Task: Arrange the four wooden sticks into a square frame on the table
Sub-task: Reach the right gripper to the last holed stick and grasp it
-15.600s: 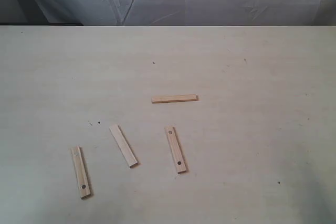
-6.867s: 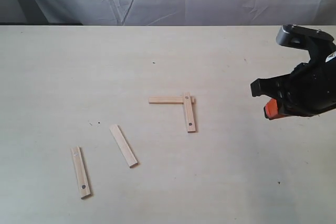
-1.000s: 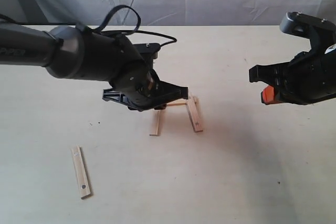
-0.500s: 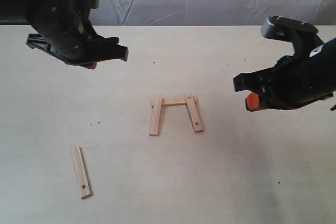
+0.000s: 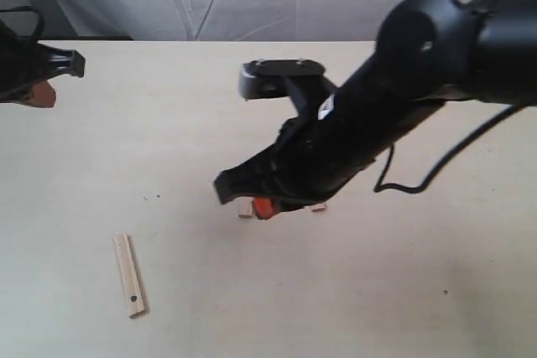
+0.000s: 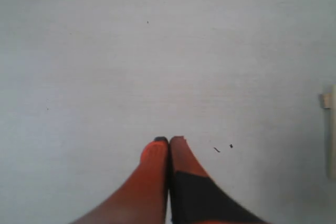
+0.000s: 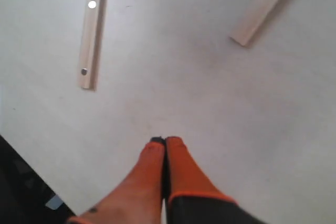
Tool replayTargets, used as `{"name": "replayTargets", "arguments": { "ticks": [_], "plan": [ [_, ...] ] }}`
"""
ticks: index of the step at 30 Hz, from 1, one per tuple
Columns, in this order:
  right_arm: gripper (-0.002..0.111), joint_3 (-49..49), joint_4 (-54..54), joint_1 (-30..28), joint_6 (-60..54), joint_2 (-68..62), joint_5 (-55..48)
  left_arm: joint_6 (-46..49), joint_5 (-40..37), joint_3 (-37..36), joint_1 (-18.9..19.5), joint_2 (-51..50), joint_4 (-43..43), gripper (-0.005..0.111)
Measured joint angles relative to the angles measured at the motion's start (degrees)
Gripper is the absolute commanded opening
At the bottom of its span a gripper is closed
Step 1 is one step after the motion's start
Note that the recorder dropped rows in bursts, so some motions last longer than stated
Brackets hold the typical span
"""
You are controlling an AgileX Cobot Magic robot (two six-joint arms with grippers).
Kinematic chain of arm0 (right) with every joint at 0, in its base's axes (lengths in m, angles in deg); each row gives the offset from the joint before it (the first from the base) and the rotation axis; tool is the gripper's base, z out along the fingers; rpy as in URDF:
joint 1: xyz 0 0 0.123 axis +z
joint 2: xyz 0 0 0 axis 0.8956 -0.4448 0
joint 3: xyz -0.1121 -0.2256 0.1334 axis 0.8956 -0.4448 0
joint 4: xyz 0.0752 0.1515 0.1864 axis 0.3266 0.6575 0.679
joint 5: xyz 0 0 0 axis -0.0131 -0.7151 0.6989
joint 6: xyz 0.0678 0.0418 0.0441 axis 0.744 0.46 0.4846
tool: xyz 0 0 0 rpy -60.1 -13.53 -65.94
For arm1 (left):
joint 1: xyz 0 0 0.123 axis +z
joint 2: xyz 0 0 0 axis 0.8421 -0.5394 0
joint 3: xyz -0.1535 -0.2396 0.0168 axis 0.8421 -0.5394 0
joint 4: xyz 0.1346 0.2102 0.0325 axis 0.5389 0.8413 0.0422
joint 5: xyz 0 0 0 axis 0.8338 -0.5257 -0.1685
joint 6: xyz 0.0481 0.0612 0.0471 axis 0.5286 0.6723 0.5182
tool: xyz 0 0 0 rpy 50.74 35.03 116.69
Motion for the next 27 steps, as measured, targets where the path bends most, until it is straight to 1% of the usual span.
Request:
{"name": "replayTargets", "arguments": {
  "ticks": [3,5,8,10,12,15,17,20,22,25,27],
  "plan": [
    [-0.001,5.77,-1.68,3.98,1.99,-5.03,-0.92,4.53,0.63,-2.41,1.84,2.86,-5.69,0.000],
    [-0.001,10.33,-3.46,6.70,4.01,-8.36,-1.64,6.88,1.03,-3.91,2.00,4.34,-7.88,0.000],
    [-0.001,16.73,-7.48,10.32,7.87,-13.95,-3.00,8.21,2.76,-5.81,2.00,6.51,-9.24,0.000],
    [-0.001,20.76,-10.59,12.42,10.49,-17.36,-4.52,8.49,3.54,-6.68,2.97,7.57,-9.52,0.000],
    [-0.001,25.02,-13.28,14.50,13.21,-21.06,-6.15,8.70,3.91,-7.06,4.82,8.41,-9.63,0.000],
    [-0.001,30.44,-16.24,16.86,16.36,-25.74,-8.44,8.95,4.38,-7.18,8.70,8.68,-11.40,0.000],
    [-0.001,33.77,-17.51,18.13,18.12,-28.53,-9.22,9.81,4.50,-7.28,11.08,8.68,-12.73,0.000],
    [-0.001,37.41,-18.23,19.20,19.05,-31.74,-9.60,10.35,4.61,-7.28,13.34,8.68,-14.27,0.000],
    [-0.001,39.31,-18.37,19.48,19.31,-33.46,-10.11,10.35,4.72,-7.28,14.23,8.68,-15.16,0.000],
    [-0.001,43.00,-18.81,19.65,20.42,-36.77,-12.24,10.35,4.72,-7.28,14.56,8.68,-17.35,0.000],
    [0.009,44.94,-19.23,19.65,21.92,-38.26,-13.23,10.46,4.72,-7.28,14.56,8.68,-17.63,0.000]
  ]
}}
